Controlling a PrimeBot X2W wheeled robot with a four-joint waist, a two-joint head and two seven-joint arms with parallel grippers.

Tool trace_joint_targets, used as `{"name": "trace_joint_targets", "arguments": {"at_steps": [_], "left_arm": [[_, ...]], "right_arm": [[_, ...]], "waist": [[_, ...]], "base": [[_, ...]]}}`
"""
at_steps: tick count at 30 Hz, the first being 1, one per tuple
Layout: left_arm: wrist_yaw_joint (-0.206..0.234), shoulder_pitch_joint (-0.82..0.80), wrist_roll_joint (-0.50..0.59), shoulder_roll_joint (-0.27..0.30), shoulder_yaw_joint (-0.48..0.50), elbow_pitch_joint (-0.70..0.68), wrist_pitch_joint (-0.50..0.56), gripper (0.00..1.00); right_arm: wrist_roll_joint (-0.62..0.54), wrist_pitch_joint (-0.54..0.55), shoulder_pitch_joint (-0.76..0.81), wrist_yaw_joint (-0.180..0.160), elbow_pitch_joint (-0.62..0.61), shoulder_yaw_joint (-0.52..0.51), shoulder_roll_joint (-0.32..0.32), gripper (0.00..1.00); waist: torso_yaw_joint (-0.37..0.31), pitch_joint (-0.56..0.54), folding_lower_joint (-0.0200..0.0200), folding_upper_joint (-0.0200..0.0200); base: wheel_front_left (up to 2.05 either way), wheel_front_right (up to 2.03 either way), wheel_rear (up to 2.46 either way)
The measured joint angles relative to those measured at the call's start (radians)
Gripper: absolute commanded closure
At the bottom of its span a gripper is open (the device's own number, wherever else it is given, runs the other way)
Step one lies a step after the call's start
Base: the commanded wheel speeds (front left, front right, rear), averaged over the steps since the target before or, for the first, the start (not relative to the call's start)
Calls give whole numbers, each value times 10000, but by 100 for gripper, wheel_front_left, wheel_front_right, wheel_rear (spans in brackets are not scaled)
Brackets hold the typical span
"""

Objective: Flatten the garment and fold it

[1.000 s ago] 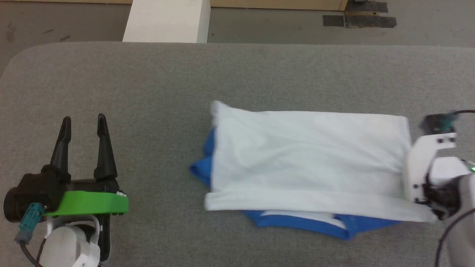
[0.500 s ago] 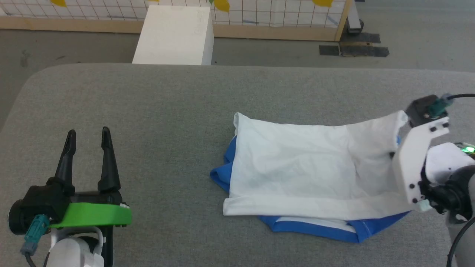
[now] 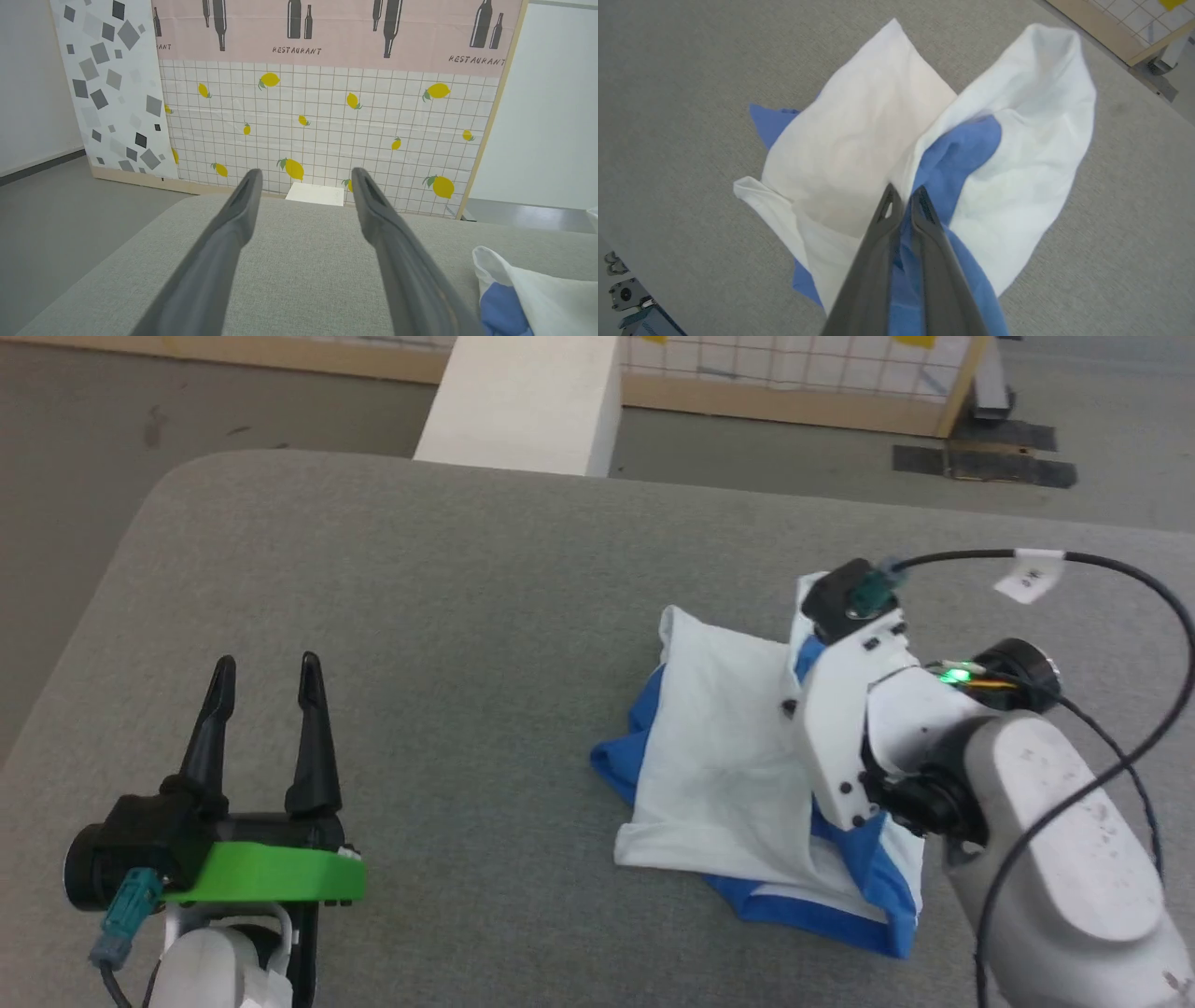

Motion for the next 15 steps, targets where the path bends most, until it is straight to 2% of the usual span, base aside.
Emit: {"name": "trace_joint_targets", "arguments": {"at_steps": [10, 11, 12, 15], "left_arm": [[-81, -90, -17, -130, 50, 219, 0, 0], [-82, -90, -17, -148, 61, 226, 0, 0], [-84, -90, -17, -153, 71, 230, 0, 0], [-84, -96, -17, -174, 130, 286, 0, 0]], "right_arm": [[-353, -1030, -888, 0, 2738, 612, 849, 100], [-468, -1185, -920, 0, 3005, 667, 897, 84], [-510, -1310, -957, 0, 3200, 711, 934, 2], [-416, -1778, -1154, 0, 3555, 1145, 1007, 0]], "waist": [[1060, 540, 0, 0], [1126, 599, 0, 0], [1167, 645, 0, 0], [1228, 757, 0, 0]], "base": [[0, 0, 0], [0, 0, 0], [0, 0, 0], [0, 0, 0]]}}
